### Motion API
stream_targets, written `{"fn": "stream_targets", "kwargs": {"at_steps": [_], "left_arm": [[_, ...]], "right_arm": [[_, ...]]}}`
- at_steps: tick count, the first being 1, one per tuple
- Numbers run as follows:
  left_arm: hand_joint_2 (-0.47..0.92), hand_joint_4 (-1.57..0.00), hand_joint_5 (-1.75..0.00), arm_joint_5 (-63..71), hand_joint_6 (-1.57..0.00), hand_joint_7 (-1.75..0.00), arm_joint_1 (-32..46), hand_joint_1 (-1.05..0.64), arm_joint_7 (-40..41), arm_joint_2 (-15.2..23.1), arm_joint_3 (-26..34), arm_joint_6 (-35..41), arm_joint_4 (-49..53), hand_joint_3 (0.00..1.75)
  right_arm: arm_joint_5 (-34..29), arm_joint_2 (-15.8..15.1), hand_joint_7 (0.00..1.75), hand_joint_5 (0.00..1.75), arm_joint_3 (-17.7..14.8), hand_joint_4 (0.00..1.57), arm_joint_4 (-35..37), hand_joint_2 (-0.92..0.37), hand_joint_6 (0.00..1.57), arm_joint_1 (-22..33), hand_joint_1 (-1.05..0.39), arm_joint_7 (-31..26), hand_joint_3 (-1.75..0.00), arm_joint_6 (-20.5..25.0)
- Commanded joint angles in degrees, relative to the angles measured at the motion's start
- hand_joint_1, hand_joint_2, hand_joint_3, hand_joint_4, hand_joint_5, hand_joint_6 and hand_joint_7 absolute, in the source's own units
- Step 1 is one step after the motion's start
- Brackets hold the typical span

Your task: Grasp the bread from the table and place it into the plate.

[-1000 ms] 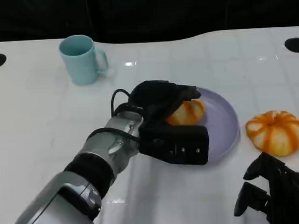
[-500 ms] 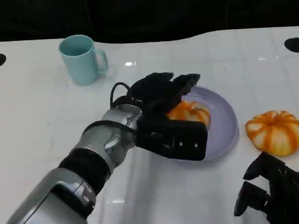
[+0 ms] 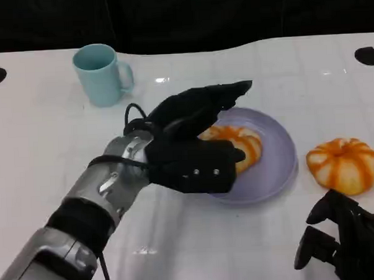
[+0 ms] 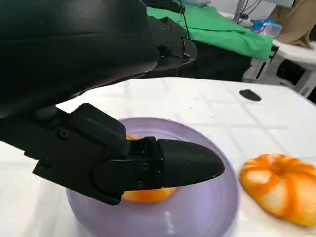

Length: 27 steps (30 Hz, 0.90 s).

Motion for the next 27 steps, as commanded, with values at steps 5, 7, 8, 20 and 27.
{"fn": "stream_targets", "kwargs": {"at_steps": [5, 7, 8, 20, 27], "left_arm": [[0.92, -0.35, -0.21, -7.8, -0.28, -0.11, 5.9, -0.86, -0.5, 2.0, 5.9, -9.2, -1.9, 0.5], [0.92, -0.41, -0.25, -10.2, -0.32, -0.12, 7.5, -0.83, -1.3, 1.7, 7.4, -10.3, -2.6, 0.49], [0.92, -0.45, -0.29, -12.4, -0.37, -0.13, 8.8, -0.8, -1.6, 1.1, 8.7, -11.4, -3.1, 0.48], [0.92, -0.51, -1.28, -28.0, -0.69, -0.19, 18.3, -0.63, -9.6, -2.5, 15.1, -16.9, -9.2, 0.35], [0.92, -0.52, -1.57, -36.6, -0.68, -0.85, 24.2, -0.61, -15.4, -4.6, 17.6, -14.6, -15.4, 0.39]], "right_arm": [[0.2, -0.7, 1.69, 1.75, -0.6, 0.64, -0.7, -0.92, 0.46, 0.4, -0.5, 0.0, -0.46, -0.3], [0.3, -0.8, 1.69, 1.75, -0.6, 0.64, -0.7, -0.92, 0.46, 0.4, -0.5, 0.1, -0.46, -0.3], [0.4, -0.7, 1.69, 1.75, -0.7, 0.64, -0.9, -0.92, 0.46, 0.5, -0.51, 0.0, -0.46, 0.0], [0.4, -0.8, 1.68, 1.75, -0.7, 0.64, -1.2, -0.92, 0.46, 0.7, -0.5, 0.0, -0.46, 0.2], [0.2, -0.9, 1.68, 1.75, -0.5, 0.64, -1.3, -0.92, 0.46, 0.8, -0.51, 0.2, -0.45, -0.1]]}}
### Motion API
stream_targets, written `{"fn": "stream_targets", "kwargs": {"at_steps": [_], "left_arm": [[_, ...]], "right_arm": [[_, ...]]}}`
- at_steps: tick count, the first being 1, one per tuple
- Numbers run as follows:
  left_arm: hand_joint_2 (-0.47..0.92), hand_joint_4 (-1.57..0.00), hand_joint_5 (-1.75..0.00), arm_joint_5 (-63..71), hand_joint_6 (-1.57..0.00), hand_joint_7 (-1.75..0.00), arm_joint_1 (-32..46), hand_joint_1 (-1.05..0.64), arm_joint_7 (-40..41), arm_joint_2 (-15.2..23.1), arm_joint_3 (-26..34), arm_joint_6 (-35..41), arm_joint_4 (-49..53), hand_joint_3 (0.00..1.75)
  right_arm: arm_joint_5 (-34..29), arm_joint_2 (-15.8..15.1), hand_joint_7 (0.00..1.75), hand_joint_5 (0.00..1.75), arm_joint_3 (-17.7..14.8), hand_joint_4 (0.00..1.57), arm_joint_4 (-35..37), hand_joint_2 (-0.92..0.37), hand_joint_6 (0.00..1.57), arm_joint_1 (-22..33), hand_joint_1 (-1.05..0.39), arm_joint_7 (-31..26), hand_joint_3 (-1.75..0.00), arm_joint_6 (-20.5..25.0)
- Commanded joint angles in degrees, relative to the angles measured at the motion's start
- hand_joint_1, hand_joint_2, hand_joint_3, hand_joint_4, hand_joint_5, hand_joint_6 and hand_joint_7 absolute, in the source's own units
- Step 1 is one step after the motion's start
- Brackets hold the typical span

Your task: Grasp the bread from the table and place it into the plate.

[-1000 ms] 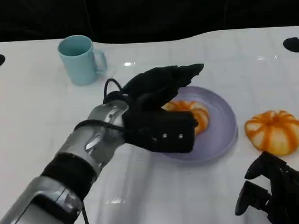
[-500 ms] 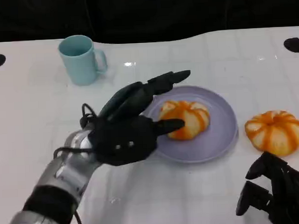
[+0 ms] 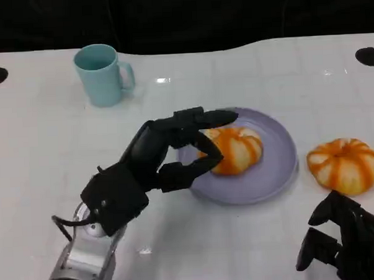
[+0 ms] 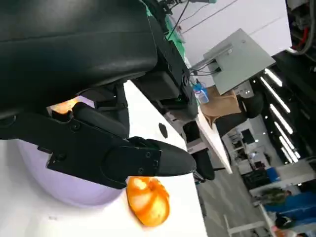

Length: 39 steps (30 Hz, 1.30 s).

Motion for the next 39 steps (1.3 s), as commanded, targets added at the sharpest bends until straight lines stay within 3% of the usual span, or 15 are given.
{"fn": "stream_targets", "kwargs": {"at_steps": [1, 6, 17, 28, 39], "left_arm": [[0.92, -0.54, -1.59, -5.8, -0.67, -0.92, 3.7, -0.61, -4.0, -0.7, 1.8, 1.8, -4.7, 0.4], [0.92, -0.6, -1.71, -13.5, -0.63, -1.29, 7.7, -0.66, -9.1, -1.8, 3.2, 8.7, -10.4, 0.38], [0.92, -0.72, -1.75, -27.6, -0.61, -1.53, 14.5, -0.63, -16.8, -3.6, 6.8, 24.4, -21.4, 0.35], [0.92, -0.77, -1.75, -29.2, -0.57, -1.64, 20.4, -0.67, -18.0, -2.8, 9.8, 30.3, -26.5, 0.32], [0.92, -0.74, -1.75, -30.4, -0.52, -1.69, 25.3, -0.6, -19.3, -2.1, 12.1, 32.9, -29.1, 0.28]], "right_arm": [[0.0, -0.8, 1.68, 1.75, -0.1, 0.64, -0.9, -0.92, 0.46, 0.3, -0.51, 0.1, -0.45, -0.4], [0.1, -0.6, 1.68, 1.75, 0.0, 0.64, -1.1, -0.92, 0.46, 0.5, -0.51, 0.2, -0.45, -0.5], [0.2, -0.6, 1.67, 1.75, -0.1, 0.64, -1.2, -0.92, 0.47, 0.5, -0.52, -0.1, -0.44, -0.2], [0.6, -0.8, 1.66, 1.75, -0.2, 0.64, -2.1, -0.92, 0.47, 0.9, -0.51, 0.0, -0.45, 0.7], [1.0, -1.1, 1.66, 1.75, -0.5, 0.64, -2.7, -0.92, 0.46, 0.8, -0.52, 0.0, -0.45, 1.6]]}}
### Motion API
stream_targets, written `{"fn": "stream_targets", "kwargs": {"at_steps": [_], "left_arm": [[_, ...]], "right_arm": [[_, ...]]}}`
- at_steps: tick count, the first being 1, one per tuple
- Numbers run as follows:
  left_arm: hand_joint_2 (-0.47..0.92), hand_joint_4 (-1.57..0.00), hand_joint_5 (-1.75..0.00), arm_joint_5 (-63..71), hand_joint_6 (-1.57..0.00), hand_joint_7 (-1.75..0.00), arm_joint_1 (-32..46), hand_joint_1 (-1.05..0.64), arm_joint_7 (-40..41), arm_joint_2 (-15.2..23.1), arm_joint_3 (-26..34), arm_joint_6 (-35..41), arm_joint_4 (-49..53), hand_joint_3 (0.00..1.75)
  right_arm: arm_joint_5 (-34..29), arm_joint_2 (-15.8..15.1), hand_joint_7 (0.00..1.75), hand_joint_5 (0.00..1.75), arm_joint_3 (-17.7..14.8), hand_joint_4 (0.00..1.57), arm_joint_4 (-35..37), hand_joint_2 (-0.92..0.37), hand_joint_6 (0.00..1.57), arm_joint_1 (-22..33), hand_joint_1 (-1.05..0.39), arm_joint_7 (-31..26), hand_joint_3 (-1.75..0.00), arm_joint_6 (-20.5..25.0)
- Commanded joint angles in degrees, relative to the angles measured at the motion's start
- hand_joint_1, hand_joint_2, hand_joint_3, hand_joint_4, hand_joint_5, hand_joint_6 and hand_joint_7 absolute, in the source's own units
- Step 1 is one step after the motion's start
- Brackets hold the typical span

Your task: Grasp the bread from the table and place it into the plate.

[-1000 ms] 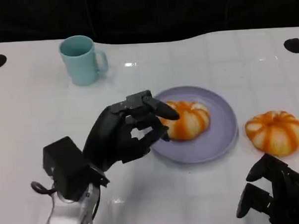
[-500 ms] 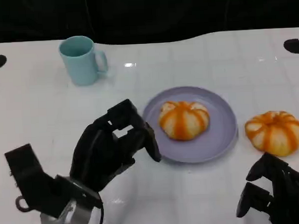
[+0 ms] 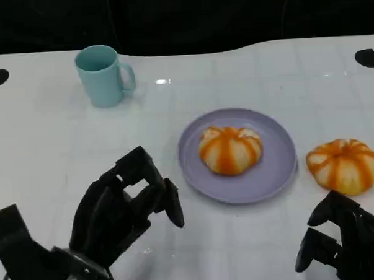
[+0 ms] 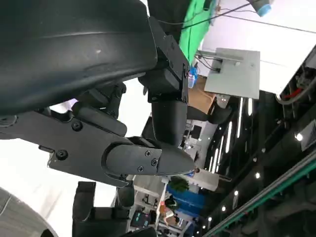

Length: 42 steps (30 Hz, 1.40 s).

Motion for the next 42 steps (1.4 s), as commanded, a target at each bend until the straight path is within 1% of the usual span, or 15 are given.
{"fn": "stream_targets", "kwargs": {"at_steps": [1, 3, 7, 9, 14, 17, 23, 28, 42], "left_arm": [[0.92, -0.74, -1.75, -0.9, -0.51, -1.69, 2.5, -0.59, -0.8, 1.0, 1.1, 1.3, -1.4, 0.27], [0.92, -0.74, -1.75, -1.6, -0.51, -1.69, 3.5, -0.59, -0.3, 1.2, 1.5, 2.9, -1.9, 0.27], [0.92, -0.72, -1.75, -1.0, -0.51, -1.67, 5.2, -0.56, 0.5, 0.9, 2.1, 3.8, -2.5, 0.37], [0.92, -0.72, -1.75, -0.7, -0.51, -1.67, 5.9, -0.56, 0.5, 0.7, 2.3, 3.9, -2.6, 0.39], [0.92, -0.69, -1.75, 0.1, -0.49, -1.66, 9.1, -0.57, 1.2, 0.1, 2.2, 3.9, -2.9, 0.37], [0.92, -0.68, -1.75, 1.0, -0.47, -1.64, 10.0, -0.57, 1.6, -0.1, 2.0, 3.3, -2.8, 0.35], [0.92, -0.67, -1.75, 3.4, -0.5, -1.6, 11.6, -0.59, 3.3, 0.0, 1.4, 3.5, -3.8, 0.29], [0.92, -0.67, -1.75, 3.6, -0.52, -1.59, 12.1, -0.6, 3.4, 0.1, 1.4, 4.2, -4.3, 0.24], [0.92, -0.69, -1.75, 3.7, -0.54, -1.56, 11.5, -0.59, 2.7, 0.3, 2.2, 4.3, -3.4, 0.24]], "right_arm": [[0.8, -0.9, 1.66, 1.75, -0.6, 0.64, -0.8, -0.92, 0.46, 0.1, -0.52, 0.1, -0.45, 0.4], [0.9, -1.0, 1.66, 1.75, -0.7, 0.64, -0.9, -0.92, 0.46, 0.0, -0.52, 0.0, -0.45, 0.7], [0.7, -0.9, 1.66, 1.75, -0.7, 0.64, -0.8, -0.92, 0.47, 0.0, -0.52, 0.0, -0.45, 0.5], [0.7, -0.9, 1.66, 1.75, -0.6, 0.64, -1.0, -0.92, 0.47, 0.1, -0.53, -0.2, -0.45, 0.6], [1.0, -0.8, 1.64, 1.75, -0.8, 0.63, -1.5, -0.92, 0.46, 0.2, -0.53, -0.4, -0.43, 1.3], [0.6, -0.9, 1.64, 1.75, -0.8, 0.63, -0.5, -0.92, 0.45, 0.2, -0.54, 0.7, -0.44, 0.0], [0.6, -0.7, 1.63, 1.75, -0.8, 0.64, -0.9, -0.92, 0.46, 1.1, -0.54, 0.7, -0.43, -0.1], [0.5, -0.6, 1.63, 1.75, -0.8, 0.64, -0.7, -0.92, 0.47, 1.2, -0.54, 0.5, -0.43, -0.1], [-0.1, -0.2, 1.68, 1.75, -0.4, 0.65, 0.0, -0.92, 0.44, 0.5, -0.52, 0.2, -0.46, -0.7]]}}
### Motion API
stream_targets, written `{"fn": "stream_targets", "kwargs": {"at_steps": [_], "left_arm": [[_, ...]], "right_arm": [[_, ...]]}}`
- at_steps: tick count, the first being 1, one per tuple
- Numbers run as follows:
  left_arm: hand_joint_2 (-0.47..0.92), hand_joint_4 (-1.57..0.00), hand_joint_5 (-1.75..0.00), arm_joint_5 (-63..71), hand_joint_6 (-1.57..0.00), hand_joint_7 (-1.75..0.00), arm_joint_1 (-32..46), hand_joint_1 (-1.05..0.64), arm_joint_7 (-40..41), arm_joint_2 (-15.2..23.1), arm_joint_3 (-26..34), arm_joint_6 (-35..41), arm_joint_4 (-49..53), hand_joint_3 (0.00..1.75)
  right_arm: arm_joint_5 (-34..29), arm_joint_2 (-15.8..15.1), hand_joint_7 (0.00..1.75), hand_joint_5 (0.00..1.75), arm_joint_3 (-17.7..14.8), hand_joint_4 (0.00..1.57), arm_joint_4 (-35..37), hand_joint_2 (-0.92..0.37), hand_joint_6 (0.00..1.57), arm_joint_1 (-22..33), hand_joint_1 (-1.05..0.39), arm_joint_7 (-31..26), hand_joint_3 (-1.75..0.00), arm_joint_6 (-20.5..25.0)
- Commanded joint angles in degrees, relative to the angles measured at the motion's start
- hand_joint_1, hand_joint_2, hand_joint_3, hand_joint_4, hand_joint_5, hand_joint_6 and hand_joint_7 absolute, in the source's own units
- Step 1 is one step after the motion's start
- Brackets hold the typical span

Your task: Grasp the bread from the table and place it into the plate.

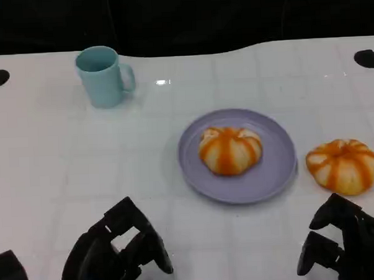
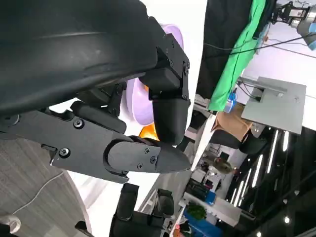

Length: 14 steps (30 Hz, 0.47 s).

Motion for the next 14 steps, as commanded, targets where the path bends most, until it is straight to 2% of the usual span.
{"fn": "stream_targets", "kwargs": {"at_steps": [1, 14], "left_arm": [[0.92, -0.69, -1.75, 0.0, -0.54, -1.56, 0.0, -0.59, 0.1, 0.9, 0.7, 0.1, 0.8, 0.24], [0.92, -0.69, -1.75, -0.3, -0.53, -1.56, -0.6, -0.57, -0.5, 0.9, 0.5, 0.5, 2.2, 0.26]], "right_arm": [[0.0, -0.2, 1.68, 1.75, 0.0, 0.65, 0.1, -0.92, 0.44, -0.3, -0.52, -0.4, -0.46, -0.6], [-0.9, -0.2, 1.65, 1.75, 0.2, 0.65, 1.1, -0.92, 0.46, -0.7, -0.54, -0.3, -0.44, -2.3]]}}
